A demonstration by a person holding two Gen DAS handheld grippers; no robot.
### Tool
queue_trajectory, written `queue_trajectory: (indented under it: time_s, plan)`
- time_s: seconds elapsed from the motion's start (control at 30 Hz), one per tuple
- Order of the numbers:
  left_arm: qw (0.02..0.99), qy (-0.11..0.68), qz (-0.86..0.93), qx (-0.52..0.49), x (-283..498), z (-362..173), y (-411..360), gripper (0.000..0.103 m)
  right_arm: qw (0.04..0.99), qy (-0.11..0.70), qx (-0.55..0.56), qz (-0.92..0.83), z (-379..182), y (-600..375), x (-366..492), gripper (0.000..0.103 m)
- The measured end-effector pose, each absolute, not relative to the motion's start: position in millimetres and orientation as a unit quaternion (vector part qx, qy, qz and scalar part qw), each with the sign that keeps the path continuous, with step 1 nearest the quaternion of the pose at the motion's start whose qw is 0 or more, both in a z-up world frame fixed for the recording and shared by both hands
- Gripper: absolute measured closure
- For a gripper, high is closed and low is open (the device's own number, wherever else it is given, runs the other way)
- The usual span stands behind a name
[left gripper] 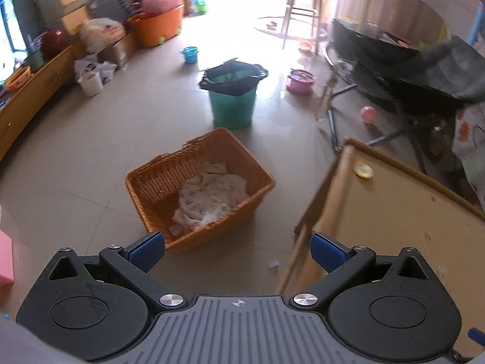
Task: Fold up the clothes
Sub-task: 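Move the left tool down toward the floral cloth in the wicker basket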
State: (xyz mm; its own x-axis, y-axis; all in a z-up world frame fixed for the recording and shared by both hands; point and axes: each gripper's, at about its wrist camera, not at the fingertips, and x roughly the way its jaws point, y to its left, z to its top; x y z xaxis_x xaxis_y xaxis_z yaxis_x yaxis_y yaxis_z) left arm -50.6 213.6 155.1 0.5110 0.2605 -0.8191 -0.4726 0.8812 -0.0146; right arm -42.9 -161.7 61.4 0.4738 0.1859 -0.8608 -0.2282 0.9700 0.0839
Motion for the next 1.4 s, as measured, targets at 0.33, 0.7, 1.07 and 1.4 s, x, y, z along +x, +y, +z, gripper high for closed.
queue_trajectory:
  time_s: [0.33, 0.7, 1.07, 1.4]
  plan:
    - [0.841, 0.454, 0.255, -0.150, -8.8, 123.7, 296.8, 0.000, 0.846, 0.517, -0.041, 0.121, 55.6, -148.2, -26.6, 0.000]
    - [0.809, 0.475, 0.279, -0.204, 43.4, 39.0, 379.9, 0.000, 0.842, 0.527, -0.040, 0.107, 46.8, -152.7, -20.4, 0.000]
    - [0.796, 0.494, 0.264, -0.230, 121.8, -78.5, 428.7, 0.000, 0.840, 0.530, -0.058, 0.106, 35.9, -146.2, -6.4, 0.000]
    - [0.776, 0.530, 0.265, -0.217, 167.8, -177.6, 464.0, 0.000, 0.829, 0.544, -0.067, 0.113, 36.4, -143.0, 6.5, 0.000]
